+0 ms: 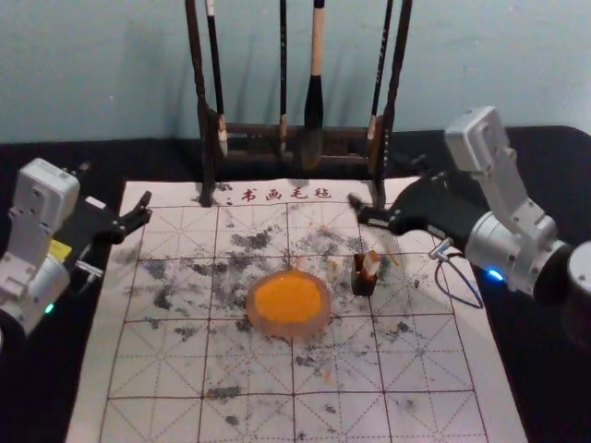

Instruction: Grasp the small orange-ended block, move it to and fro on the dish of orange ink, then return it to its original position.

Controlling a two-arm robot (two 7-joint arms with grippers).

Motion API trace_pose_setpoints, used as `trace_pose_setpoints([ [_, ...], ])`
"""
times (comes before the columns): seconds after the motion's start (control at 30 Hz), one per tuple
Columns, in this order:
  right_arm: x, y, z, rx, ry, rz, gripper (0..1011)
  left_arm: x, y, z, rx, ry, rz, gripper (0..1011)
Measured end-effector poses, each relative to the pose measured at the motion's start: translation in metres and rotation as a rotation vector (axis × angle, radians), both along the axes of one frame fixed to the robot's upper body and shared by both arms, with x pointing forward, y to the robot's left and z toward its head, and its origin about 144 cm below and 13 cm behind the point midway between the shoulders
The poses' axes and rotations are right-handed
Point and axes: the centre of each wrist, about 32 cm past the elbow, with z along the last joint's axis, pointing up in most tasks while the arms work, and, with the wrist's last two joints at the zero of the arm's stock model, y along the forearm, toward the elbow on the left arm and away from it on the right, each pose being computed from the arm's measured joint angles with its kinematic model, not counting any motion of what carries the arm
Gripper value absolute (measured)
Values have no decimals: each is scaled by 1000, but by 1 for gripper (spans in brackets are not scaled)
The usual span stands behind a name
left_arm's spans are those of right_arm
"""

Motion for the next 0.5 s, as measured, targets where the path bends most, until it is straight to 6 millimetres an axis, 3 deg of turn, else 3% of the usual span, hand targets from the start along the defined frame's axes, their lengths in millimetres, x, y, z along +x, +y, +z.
trace_pose_setpoints([
  [0.23, -11, 4, -32, -30, -105, -225, 1002, 0, 0, 0, 0, 0, 0, 1001],
  [0.5, -17, 7, -58, -70, -69, -297, 1002, 0, 0, 0, 0, 0, 0, 1001],
])
